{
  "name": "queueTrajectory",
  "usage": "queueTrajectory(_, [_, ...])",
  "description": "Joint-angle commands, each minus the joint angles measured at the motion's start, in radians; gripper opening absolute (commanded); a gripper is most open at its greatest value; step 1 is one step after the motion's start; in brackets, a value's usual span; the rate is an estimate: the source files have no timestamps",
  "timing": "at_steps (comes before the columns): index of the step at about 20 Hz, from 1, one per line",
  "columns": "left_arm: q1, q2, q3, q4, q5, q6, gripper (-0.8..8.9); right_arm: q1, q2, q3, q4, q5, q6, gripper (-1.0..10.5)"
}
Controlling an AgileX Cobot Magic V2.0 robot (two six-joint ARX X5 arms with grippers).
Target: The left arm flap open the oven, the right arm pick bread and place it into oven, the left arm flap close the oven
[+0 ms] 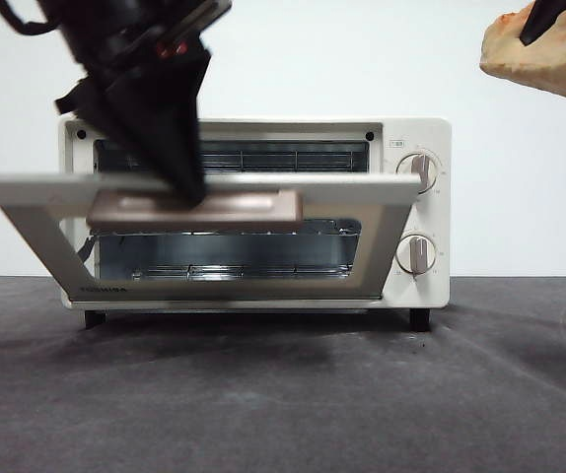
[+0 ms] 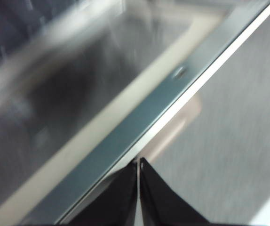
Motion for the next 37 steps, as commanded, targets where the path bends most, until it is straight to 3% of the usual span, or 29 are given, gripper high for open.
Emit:
queueTrajectory(1, [-0.026, 0.015, 0.011, -0.023, -0.015, -0.017, 0.17, 0.008, 0.004, 0.018, 0.011, -0.002, -0.005, 1.7])
queueTrajectory(10, [-0.03, -0.04, 0.011, 0.031, -0.02, -0.043, 0.17, 0.008, 0.006, 0.018, 0.009, -0.021, -0.004, 1.7])
queueTrajectory(19, [0.13, -0.393, -0.092, 0.04, -0.02, -0.07, 0.17, 0.008, 0.07, 0.018, 0.031, -0.05, -0.002, 1.7])
queueTrajectory(22, [0.182, -0.58, -0.24, 0.037, -0.013, -0.09, 0.16, 0.011, 0.123, 0.018, 0.097, -0.101, 0.001, 1.7])
queueTrajectory(27, [0.204, -0.824, -0.396, -0.033, 0.098, -0.129, 0.16, 0.069, 0.237, 0.018, 0.19, -0.127, 0.028, 1.7])
queueTrajectory(32, [0.204, -0.903, -0.4, -0.104, 0.098, -0.129, 0.16, 0.17, 0.408, 0.02, 0.396, -0.126, 0.106, 1.7])
queueTrajectory(37, [0.204, -0.906, -0.4, -0.106, 0.098, -0.129, 0.16, 0.196, 0.65, 0.096, 0.586, -0.111, 0.192, 1.7])
